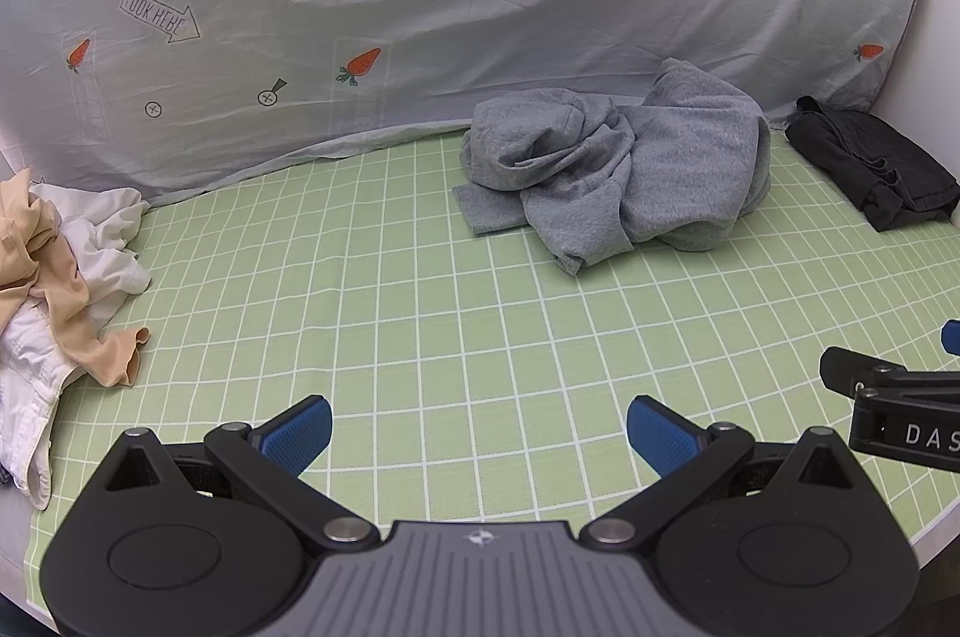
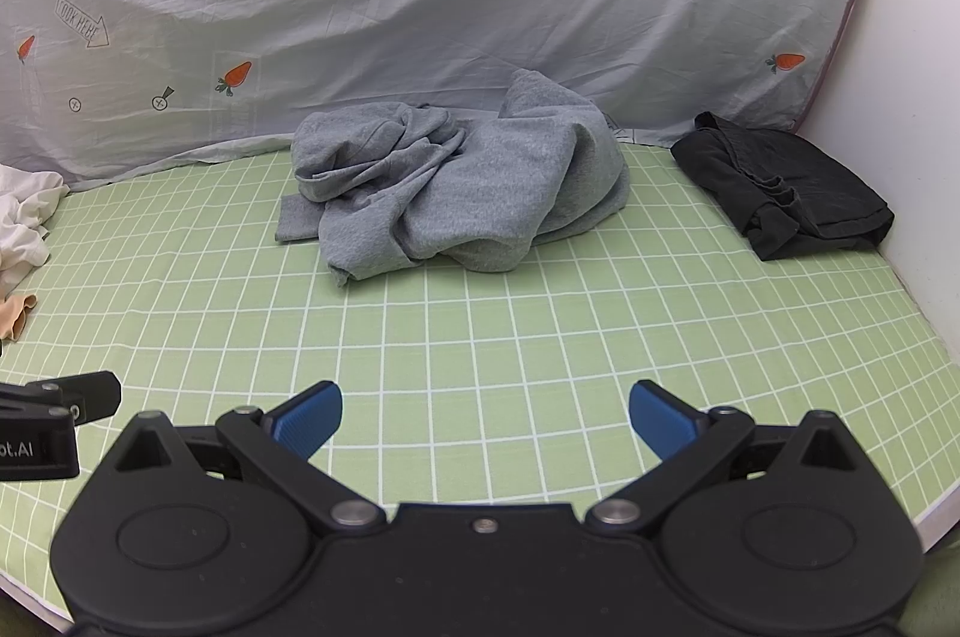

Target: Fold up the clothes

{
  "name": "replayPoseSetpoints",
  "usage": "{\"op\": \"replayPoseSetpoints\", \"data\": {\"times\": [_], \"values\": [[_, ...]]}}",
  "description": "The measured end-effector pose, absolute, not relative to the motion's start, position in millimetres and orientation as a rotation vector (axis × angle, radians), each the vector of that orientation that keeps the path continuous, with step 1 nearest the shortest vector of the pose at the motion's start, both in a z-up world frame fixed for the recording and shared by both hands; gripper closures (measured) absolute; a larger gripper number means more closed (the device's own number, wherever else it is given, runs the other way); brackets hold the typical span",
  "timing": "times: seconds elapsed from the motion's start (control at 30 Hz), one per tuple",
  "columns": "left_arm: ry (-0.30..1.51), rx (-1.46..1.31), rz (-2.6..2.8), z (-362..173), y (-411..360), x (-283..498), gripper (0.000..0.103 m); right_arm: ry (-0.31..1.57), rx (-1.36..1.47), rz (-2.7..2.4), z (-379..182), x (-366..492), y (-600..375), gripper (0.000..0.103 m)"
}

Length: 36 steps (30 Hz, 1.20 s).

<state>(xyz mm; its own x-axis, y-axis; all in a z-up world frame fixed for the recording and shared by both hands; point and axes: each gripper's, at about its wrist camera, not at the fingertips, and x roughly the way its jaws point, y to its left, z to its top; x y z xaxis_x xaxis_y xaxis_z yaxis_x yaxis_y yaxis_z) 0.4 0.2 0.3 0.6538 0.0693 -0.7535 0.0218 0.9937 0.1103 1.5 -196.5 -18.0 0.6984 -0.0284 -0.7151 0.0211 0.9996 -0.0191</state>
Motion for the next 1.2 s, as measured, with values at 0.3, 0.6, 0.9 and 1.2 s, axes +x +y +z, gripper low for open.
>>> {"op": "replayPoseSetpoints", "data": {"times": [0.3, 0.6, 0.9, 1.2], "values": [[0.859, 0.113, 0.031, 2.3, -0.4, -1.5, 0.000, 0.796, -0.012, -0.030, -19.4, 3.8, -196.1, 0.000], [0.860, 0.114, 0.029, 1.3, -1.9, 1.7, 0.000, 0.797, -0.011, -0.029, -15.8, -3.1, -197.7, 0.000], [0.862, 0.114, 0.027, 0.1, -2.2, 1.9, 0.000, 0.800, -0.011, -0.029, -20.3, 2.6, -196.0, 0.000], [0.862, 0.116, 0.019, -0.8, -2.9, 1.7, 0.000, 0.802, -0.011, -0.030, -21.0, 3.2, -197.3, 0.000]]}}
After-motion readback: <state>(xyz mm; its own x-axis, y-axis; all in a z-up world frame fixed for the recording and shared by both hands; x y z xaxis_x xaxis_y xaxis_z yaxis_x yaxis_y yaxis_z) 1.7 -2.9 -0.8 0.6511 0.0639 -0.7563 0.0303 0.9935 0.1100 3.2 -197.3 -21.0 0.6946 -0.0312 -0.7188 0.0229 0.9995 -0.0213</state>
